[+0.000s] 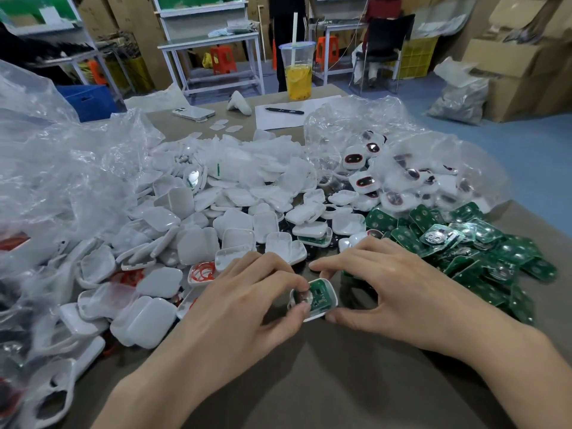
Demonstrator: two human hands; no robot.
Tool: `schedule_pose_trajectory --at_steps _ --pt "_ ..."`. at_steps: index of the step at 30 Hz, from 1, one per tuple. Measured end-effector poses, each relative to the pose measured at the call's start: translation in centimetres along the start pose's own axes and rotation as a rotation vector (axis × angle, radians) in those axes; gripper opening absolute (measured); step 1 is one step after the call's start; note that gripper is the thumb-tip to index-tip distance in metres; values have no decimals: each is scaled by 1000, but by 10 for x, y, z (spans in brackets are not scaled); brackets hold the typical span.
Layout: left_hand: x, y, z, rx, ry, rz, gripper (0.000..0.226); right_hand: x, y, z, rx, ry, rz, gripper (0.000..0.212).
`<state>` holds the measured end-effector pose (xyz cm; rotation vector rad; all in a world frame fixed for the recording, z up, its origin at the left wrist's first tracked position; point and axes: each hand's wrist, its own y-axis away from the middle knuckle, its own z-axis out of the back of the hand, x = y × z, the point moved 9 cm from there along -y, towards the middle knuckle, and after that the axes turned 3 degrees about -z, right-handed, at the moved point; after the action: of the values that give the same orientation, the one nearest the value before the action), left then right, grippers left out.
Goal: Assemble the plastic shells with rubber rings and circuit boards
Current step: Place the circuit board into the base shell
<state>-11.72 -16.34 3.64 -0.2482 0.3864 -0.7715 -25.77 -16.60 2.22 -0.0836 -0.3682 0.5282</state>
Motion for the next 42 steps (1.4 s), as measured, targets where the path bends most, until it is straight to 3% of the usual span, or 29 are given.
schedule_pose_trajectory --at_steps 21,36,42 --pt "-6 -2 -3 46 -32 10 29 1 0 -1 -18 8 1 53" --pt "-10 2 -7 37 13 -36 19 -2 0 -2 -4 -7 0 54" --pt "-5 5 -6 56 34 -17 26 -6 1 -6 24 0 -20 66"
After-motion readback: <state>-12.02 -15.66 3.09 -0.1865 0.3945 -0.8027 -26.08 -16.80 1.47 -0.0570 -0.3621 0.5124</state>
